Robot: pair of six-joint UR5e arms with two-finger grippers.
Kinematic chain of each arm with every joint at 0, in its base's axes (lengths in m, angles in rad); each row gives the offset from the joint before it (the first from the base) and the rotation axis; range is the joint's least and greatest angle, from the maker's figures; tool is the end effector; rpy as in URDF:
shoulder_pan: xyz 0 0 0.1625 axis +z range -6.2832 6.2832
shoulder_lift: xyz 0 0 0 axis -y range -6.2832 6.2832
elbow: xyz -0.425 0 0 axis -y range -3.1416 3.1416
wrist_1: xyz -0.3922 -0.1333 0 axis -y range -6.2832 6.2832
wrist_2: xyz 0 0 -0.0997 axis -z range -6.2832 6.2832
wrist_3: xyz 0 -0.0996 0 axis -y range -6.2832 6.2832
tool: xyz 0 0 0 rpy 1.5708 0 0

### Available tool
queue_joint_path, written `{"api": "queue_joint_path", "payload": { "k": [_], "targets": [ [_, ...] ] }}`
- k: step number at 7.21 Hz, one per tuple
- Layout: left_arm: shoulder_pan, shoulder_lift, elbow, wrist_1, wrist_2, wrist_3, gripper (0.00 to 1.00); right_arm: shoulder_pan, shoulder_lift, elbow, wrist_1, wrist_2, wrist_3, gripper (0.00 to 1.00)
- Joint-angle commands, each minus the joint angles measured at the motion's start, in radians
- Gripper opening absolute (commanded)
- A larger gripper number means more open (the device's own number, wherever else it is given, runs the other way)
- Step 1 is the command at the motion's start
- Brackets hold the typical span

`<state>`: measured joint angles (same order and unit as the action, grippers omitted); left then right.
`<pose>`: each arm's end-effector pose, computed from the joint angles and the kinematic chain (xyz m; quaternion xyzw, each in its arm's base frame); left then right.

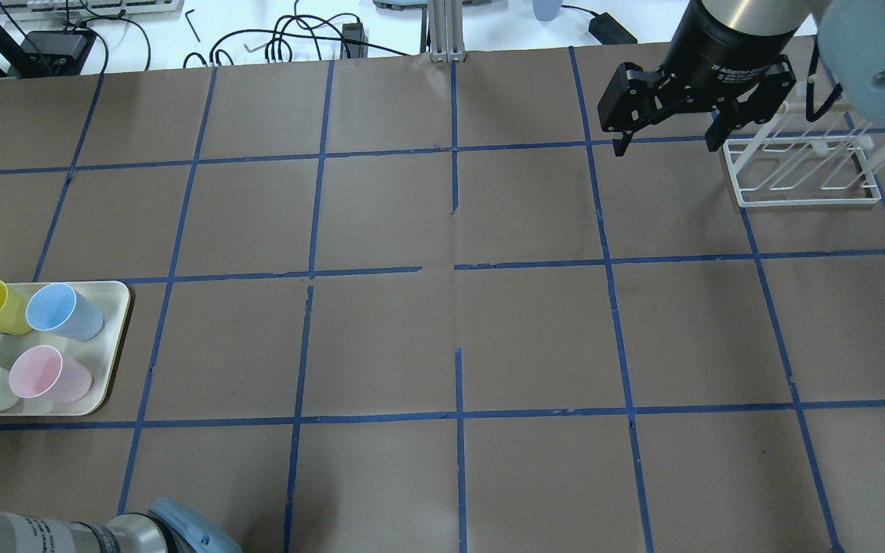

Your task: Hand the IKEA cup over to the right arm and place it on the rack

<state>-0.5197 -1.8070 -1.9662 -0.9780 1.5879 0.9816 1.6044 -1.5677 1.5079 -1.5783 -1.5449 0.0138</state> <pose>0.3788 -0.3684 0.2407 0.0346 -0.9992 -0.0175 0.0120 0.1526 -0.4941 0.5183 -0.0103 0.9993 -0.0333 0.0137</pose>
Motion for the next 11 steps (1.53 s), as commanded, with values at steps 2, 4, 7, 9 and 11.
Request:
{"api": "queue_joint_path", "payload": {
  "k": [2,4,7,9,11],
  "targets": [
    [-0.006,0.018,-0.005,-0.01,0.004,-0.01,0.89,0.0,0.0,0.0,-0.002,0.0,0.0,1.0],
    [-0.006,0.014,-0.002,-0.011,0.007,-0.099,0.9,0.0,0.0,0.0,0.0,-0.001,0.0,1.0],
    [-0.011,0.021,0.0,-0.011,0.041,-0.155,0.9,0.0,0.0,0.0,-0.002,-0.001,0.0,1.0],
    [-0.013,0.02,-0.005,-0.016,0.044,-0.167,0.9,0.0,0.0,0.0,-0.002,-0.001,0.0,1.0],
    [-0.013,0.021,-0.003,-0.016,0.044,-0.23,0.89,0.002,0.0,0.0,0.0,-0.001,0.0,1.0]
  ]
}}
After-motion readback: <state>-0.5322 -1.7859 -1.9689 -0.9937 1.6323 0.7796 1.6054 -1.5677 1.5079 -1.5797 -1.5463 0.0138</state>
